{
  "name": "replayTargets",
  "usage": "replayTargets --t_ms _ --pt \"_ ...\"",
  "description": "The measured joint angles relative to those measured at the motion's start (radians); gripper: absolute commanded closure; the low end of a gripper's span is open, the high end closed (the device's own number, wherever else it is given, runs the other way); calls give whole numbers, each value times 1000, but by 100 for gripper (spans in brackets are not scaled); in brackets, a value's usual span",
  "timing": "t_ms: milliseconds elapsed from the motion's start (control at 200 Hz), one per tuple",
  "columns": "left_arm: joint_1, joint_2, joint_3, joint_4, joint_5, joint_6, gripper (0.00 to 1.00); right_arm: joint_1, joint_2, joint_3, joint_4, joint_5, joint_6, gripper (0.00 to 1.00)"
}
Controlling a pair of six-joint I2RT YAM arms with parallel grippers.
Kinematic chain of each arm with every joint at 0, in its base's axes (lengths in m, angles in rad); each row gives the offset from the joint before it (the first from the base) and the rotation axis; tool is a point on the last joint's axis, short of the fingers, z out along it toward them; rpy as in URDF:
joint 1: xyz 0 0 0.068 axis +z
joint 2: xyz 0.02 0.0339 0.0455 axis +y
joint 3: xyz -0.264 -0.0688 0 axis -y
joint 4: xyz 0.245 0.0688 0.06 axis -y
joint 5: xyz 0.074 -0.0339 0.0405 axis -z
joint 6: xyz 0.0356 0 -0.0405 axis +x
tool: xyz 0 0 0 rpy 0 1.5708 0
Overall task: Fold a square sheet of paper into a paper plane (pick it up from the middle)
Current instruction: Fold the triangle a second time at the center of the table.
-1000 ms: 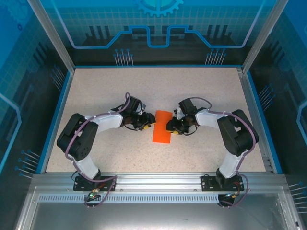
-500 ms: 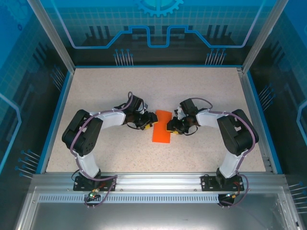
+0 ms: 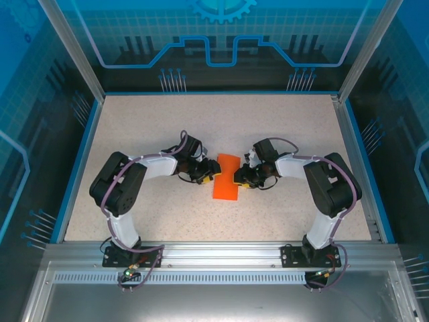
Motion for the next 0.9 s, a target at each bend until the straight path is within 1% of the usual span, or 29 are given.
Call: replayTargets --t_ms 605,900 --pt "-10 35 18 0 13 3 51 -2 0 -5 9 -6 0 68" --pt "-10 35 18 5 39 3 59 -6 2 -5 10 -13 0 68"
